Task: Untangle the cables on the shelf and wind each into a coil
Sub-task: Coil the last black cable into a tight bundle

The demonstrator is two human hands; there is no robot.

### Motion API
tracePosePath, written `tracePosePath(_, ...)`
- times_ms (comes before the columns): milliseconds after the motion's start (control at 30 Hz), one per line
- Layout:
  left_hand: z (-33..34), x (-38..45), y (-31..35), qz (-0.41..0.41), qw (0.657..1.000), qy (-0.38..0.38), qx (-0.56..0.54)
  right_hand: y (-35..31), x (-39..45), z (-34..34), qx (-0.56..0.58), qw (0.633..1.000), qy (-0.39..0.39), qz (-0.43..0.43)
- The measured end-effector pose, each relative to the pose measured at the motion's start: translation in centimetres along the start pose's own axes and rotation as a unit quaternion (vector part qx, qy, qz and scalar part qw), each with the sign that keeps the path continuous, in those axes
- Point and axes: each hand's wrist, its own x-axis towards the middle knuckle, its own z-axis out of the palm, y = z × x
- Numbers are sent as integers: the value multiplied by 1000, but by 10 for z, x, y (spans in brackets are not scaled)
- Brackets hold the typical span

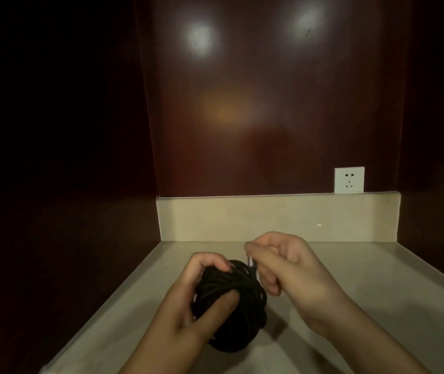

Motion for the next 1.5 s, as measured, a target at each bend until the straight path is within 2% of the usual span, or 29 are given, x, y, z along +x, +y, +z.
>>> tracePosePath(100,-5,0,5,-1,1000,-5,-13,0,3,-5,134,990,48,25)
tracePosePath(200,-3,0,6,1,1000,-12,1,6,3,-4,219,970,94,48)
tracePosePath(400,7,7,1,18,1000,17,-18,-2,2,5,282,956,69,47)
tracePosePath(567,12,12,-2,18,996,67,-53,-10,12,0,216,973,47,70)
tracePosePath(667,8,12,-9,21,991,97,-87,-8,9,-2,177,977,116,36)
tracePosePath(767,8,10,-15,20,989,107,-104,12,-5,4,43,984,174,-5)
tracePosePath(833,10,8,-17,17,989,107,-103,29,-18,10,-33,983,181,-24)
tracePosePath(900,13,6,-17,11,988,107,-112,40,-31,16,-57,987,149,-20)
tracePosePath(1033,17,4,-18,6,989,100,-106,45,-43,23,-1,996,80,42)
tracePosePath(1167,11,4,-15,-5,992,68,-105,40,-38,8,-123,984,119,-47)
tracePosePath(1233,6,4,-13,-15,994,43,-96,27,-33,-1,-157,978,112,-75)
tracePosePath(1333,7,4,-15,-25,994,13,-104,4,-19,-5,-127,991,-30,-36)
tracePosePath(1400,11,2,-16,-23,993,12,-115,-2,-16,-2,-123,989,-79,-7)
tracePosePath(1500,15,3,-14,-13,992,50,-113,2,-15,3,-149,987,-18,-54)
